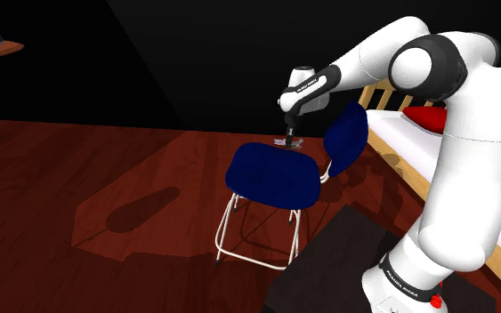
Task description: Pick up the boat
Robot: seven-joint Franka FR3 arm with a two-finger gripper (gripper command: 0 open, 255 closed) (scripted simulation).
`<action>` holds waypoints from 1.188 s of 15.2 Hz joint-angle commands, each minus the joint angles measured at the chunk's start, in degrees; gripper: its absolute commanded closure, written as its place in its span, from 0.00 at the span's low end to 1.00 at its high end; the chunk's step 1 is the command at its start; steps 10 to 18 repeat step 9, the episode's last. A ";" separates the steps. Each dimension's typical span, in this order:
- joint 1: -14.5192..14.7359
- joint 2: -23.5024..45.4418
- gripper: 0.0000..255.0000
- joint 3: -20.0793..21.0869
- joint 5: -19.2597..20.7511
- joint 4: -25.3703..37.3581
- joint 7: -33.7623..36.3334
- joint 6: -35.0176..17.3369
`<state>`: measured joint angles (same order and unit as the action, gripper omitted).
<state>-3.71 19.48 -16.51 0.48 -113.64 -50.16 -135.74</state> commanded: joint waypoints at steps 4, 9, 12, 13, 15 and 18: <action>0.27 -2.33 1.00 -0.33 0.68 1.05 0.16 3.32; 0.43 -3.65 1.00 -0.49 1.06 1.86 0.26 5.41; 0.43 -3.65 1.00 -0.49 1.06 1.86 0.26 5.41; 0.43 -3.65 1.00 -0.49 1.06 1.86 0.26 5.41; 0.43 -3.65 1.00 -0.49 1.06 1.86 0.26 5.41; 0.43 -3.65 1.00 -0.49 1.06 1.86 0.26 5.41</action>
